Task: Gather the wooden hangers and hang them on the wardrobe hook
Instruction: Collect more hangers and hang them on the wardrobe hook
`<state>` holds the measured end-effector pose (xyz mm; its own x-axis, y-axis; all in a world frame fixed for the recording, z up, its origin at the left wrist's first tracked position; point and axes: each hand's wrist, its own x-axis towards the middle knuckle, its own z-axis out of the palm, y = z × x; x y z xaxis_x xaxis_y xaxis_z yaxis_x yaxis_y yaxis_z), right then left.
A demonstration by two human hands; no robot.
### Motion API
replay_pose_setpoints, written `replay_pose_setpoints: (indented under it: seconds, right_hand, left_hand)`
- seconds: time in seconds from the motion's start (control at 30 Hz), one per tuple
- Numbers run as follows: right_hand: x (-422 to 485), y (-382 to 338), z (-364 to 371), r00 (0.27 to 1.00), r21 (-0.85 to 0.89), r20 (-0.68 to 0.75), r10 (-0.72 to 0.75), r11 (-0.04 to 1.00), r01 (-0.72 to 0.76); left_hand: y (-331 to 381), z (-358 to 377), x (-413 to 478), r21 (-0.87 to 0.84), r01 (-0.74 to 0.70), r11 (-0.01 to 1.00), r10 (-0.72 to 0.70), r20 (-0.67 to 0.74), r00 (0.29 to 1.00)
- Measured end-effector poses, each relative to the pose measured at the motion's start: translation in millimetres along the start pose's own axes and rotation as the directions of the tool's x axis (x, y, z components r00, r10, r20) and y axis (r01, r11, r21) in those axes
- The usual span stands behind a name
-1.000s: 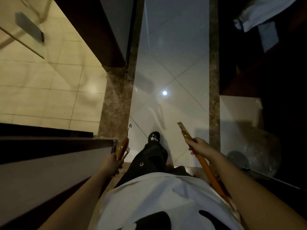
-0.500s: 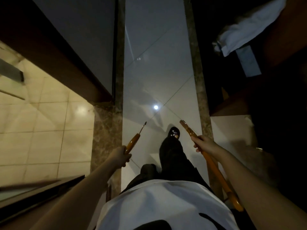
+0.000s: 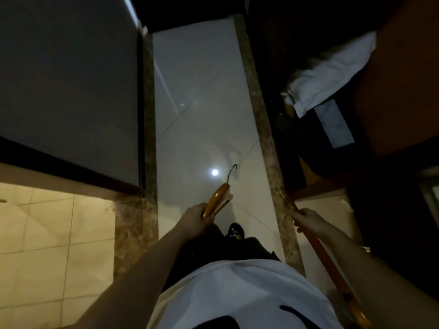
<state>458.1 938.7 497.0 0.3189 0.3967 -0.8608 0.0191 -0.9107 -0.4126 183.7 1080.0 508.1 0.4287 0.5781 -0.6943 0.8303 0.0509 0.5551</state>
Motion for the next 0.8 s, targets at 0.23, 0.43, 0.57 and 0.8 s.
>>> replay_pose_setpoints:
  seconds: [0.23,0.43,0.57,0.8]
  right_hand:
    - [49,-91,-14,0.999,-0.025,0.038,-0.038,0.999,0.039]
    - [100,-197,-11,0.993,-0.070,-0.008,-0.117,0.991,0.116]
    - [125,-272,-19,0.982,-0.066,-0.027,-0.185,0.981,0.183]
    - [147,-365,-63,0.952,0.151,-0.147,-0.269,0.945,0.290]
  left_hand:
    - [-5,-76,62,-0.089,0.137,0.987,-0.144,-0.077,0.987]
    - [-9,-168,131,-0.157,0.240,0.958,-0.256,-0.086,0.963]
    - [-7,-232,183,-0.143,0.278,0.950,-0.287,-0.047,0.957]
    - [61,-300,274,0.050,0.202,0.978,-0.200,-0.042,0.979]
